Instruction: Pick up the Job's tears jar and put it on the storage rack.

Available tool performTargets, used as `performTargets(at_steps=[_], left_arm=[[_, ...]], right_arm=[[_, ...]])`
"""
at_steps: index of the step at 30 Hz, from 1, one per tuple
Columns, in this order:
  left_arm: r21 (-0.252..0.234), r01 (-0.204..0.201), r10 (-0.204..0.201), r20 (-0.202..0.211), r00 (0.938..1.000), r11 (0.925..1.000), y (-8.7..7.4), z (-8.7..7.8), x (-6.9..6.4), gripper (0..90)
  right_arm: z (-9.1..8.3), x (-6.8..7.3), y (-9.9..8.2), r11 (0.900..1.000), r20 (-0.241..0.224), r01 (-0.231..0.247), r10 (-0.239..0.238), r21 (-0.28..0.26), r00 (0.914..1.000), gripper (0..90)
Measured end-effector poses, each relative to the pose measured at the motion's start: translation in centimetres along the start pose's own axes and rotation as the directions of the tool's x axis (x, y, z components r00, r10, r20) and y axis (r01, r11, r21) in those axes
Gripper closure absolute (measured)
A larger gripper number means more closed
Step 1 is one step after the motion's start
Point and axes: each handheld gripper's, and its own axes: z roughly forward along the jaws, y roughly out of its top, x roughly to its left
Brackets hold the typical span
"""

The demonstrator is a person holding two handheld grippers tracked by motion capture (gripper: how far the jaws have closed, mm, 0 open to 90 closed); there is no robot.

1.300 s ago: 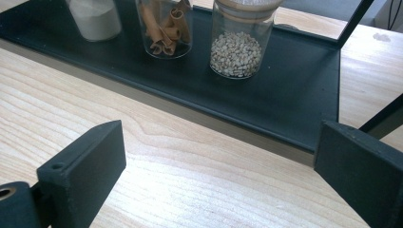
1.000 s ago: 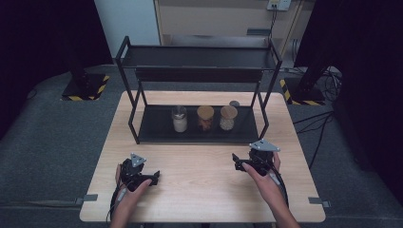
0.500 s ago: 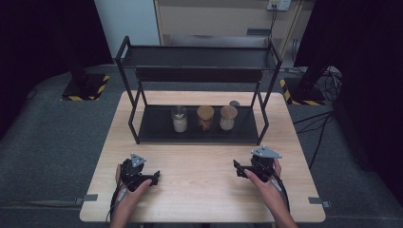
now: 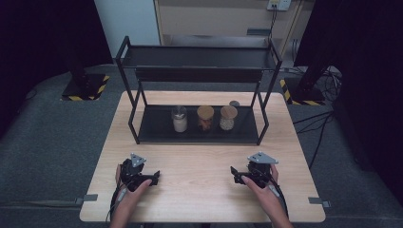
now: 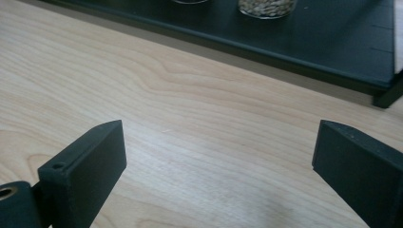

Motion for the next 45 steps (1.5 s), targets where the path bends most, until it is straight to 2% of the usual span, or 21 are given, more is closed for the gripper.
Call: performTargets(at_steps=[10,22,28,35,41,45], left_arm=[[0.0,0.0,0.0,0.0,1.0,1.0,0.0,0.0,0.0,0.0],[0.0,0.001,-0.001,-0.001,1.0,1.0,0.0,0.0,0.0,0.0],[0.0,0.001,-0.001,-0.002,1.0,1.0,0.0,0.0,0.0,0.0],[0.0,0.002,-0.002,-0.002,1.0,1.0,0.0,0.0,0.0,0.0],[0.0,0.002,-0.002,-0.002,1.0,1.0,0.0,0.0,0.0,0.0],[0.0,0.002,-0.002,-0.002,1.0,1.0,0.0,0.0,0.0,0.0]], right_arm=[[0.6,1.5,-0.5,0.9998,-0.023,0.016,-0.016,0.015,0.9996,3.9],[1.1,3.7,-0.5,0.9975,-0.068,0.062,-0.06,0.033,0.9959,3.9],[1.4,4.5,-0.5,0.995,-0.069,0.089,-0.086,0.044,0.9939,3.9],[2.2,4.9,-0.5,0.9908,-0.062,0.103,-0.098,0.088,0.9932,3.9],[3.4,5.4,-0.9,0.9801,-0.078,0.125,-0.115,0.154,0.9903,3.4],[3.9,5.6,-0.8,0.9804,-0.082,0.119,-0.107,0.157,0.9909,1.2]])
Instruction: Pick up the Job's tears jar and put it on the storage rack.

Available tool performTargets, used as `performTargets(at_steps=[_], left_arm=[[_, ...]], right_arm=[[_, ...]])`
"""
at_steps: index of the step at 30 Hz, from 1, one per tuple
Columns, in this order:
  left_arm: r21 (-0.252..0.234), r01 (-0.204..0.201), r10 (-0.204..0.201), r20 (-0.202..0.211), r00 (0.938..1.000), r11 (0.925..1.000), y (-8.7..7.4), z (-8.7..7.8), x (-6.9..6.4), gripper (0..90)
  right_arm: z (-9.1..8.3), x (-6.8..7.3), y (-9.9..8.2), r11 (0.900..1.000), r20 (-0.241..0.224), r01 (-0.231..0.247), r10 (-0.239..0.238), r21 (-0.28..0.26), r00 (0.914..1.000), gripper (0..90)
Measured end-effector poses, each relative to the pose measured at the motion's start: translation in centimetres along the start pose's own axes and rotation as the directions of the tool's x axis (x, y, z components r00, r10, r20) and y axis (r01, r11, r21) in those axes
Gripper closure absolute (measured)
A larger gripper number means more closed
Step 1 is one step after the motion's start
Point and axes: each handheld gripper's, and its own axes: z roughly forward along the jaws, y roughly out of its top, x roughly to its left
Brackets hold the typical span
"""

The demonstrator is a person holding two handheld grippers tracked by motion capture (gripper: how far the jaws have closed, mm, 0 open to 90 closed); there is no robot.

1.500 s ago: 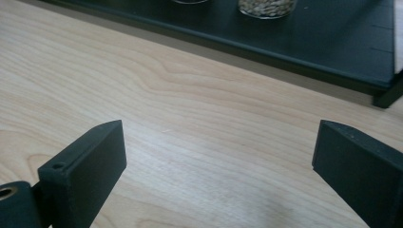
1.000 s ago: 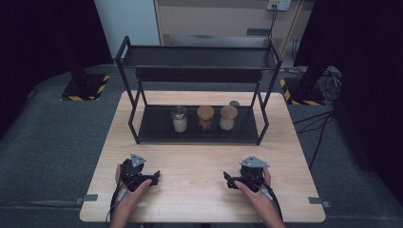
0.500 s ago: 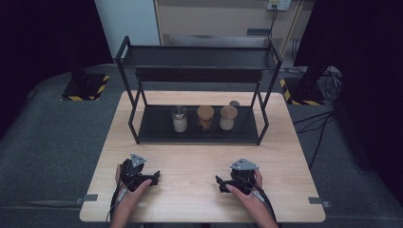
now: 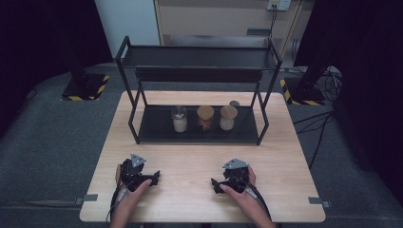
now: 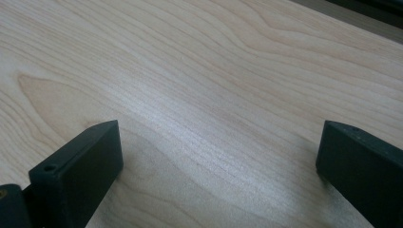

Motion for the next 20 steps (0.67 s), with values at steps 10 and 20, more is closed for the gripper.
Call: performTargets(at_steps=[10,20], left_arm=[[0.0,0.0,0.0,-0.001,1.0,1.0,-0.01,0.0,-0.01,0.0],[0.001,0.004,-0.004,-0.003,1.0,1.0,0.03,0.02,-0.04,0.0]], right_arm=[[0.07,0.03,-0.03,1.0,0.003,-0.003,0.003,-0.004,1.0,0.7],[0.08,0.03,-0.02,1.0,0.0,-0.005,0.005,-0.003,1.0,0.4]])
